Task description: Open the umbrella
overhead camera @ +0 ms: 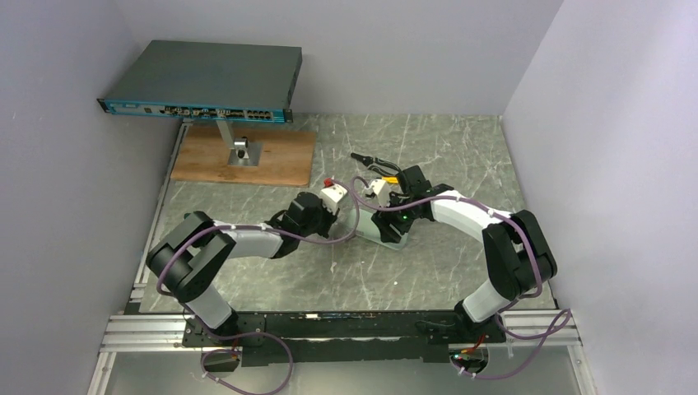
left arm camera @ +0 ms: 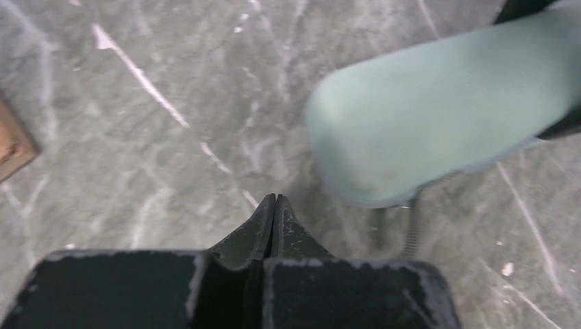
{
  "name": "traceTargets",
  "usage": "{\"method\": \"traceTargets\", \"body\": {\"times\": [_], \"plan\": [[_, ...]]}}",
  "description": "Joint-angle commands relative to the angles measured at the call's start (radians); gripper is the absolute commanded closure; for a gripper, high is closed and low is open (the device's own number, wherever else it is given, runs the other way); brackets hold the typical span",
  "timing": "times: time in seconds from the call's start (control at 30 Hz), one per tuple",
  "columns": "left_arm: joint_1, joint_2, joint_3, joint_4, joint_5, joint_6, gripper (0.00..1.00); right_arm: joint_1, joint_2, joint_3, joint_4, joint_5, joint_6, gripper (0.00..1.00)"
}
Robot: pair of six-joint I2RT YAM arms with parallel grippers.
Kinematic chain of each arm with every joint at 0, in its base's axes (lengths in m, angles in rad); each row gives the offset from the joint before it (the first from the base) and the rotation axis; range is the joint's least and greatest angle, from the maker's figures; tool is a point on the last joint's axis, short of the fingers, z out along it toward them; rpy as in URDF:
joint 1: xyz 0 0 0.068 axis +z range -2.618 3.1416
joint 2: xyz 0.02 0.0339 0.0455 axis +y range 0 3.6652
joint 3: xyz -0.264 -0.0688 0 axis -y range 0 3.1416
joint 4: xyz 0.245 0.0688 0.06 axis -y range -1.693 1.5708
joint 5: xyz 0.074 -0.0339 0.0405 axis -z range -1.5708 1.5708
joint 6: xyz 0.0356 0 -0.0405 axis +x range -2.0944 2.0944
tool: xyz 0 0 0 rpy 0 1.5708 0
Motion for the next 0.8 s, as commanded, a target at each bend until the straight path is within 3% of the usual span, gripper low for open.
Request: {"method": "traceTargets", "body": {"times": [0.0,0.07,0.2,0.3,0.4,0.77], "plan": [[0.052,-0.041,-0.014,0.022,0.015,0.013,1.00,-0.005,0.036,-0.080,-0.190,0.020,-0.050,0.53],[0.069,-0.037,-0.015,0.028,0.033,0.057,1.00,-0.005,0.031,-0.080,-0.190,0.013,-0.066,0.54],[0.037,-0.084,-0.057,0.077,0.210,0.120,1.00,-0.003,0.064,-0.038,-0.210,-0.010,-0.039,0.56],[-0.008,-0.092,-0.059,0.064,0.200,0.101,0.75,-0.006,0.085,-0.015,-0.209,-0.020,-0.009,0.56],[-0.032,-0.077,-0.057,0.066,0.159,0.064,0.64,-0.003,0.105,0.010,-0.233,-0.040,0.012,0.57],[-0.104,0.025,0.052,0.042,0.018,-0.018,0.60,-0.003,0.143,0.071,-0.267,-0.070,0.046,0.57]]}}
